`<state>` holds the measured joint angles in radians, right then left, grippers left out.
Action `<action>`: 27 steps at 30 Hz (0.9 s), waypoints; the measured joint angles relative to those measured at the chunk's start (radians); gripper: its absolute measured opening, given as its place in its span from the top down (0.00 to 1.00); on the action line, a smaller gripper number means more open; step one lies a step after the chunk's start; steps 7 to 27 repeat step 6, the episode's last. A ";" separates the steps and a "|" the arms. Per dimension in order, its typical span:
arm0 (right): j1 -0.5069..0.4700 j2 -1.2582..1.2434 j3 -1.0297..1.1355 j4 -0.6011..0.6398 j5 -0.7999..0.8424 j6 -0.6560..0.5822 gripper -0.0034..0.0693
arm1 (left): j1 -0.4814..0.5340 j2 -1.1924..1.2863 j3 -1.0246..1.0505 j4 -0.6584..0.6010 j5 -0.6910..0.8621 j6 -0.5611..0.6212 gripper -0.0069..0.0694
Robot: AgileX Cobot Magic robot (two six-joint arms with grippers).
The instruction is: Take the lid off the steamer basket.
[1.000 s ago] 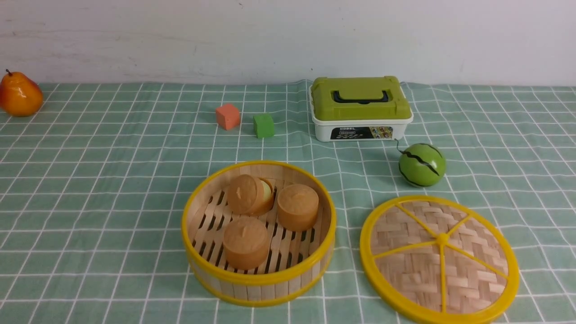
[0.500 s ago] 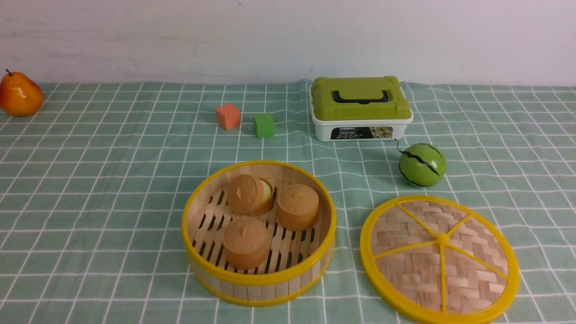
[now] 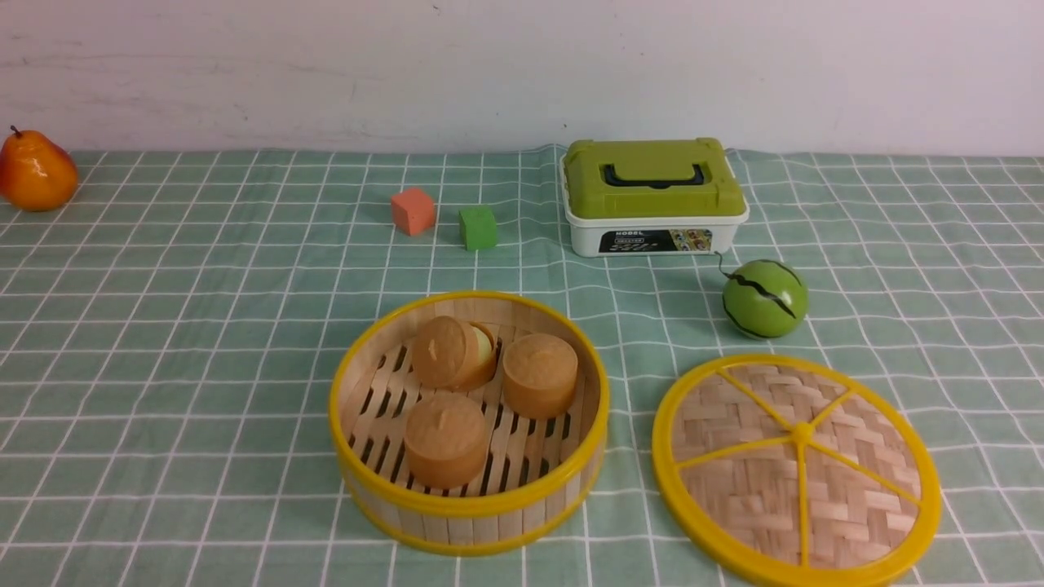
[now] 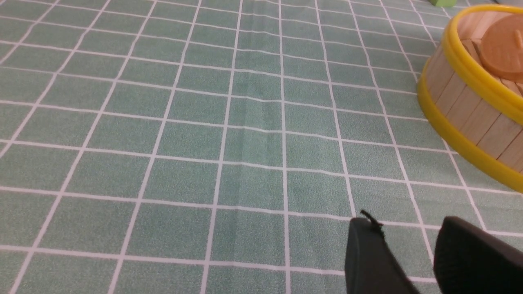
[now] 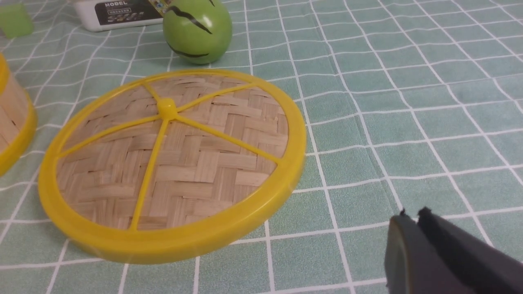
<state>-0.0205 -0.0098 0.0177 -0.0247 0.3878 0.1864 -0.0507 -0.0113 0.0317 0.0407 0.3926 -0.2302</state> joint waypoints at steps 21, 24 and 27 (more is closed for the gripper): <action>0.000 0.000 0.000 0.000 0.000 0.000 0.93 | 0.000 0.000 0.000 0.000 0.000 0.000 0.60; 0.000 0.000 0.000 0.000 0.000 0.000 0.93 | 0.000 0.000 0.000 0.000 0.000 0.000 0.60; 0.000 0.000 0.000 0.000 0.000 0.000 0.93 | 0.000 0.000 0.000 0.000 0.000 0.000 0.60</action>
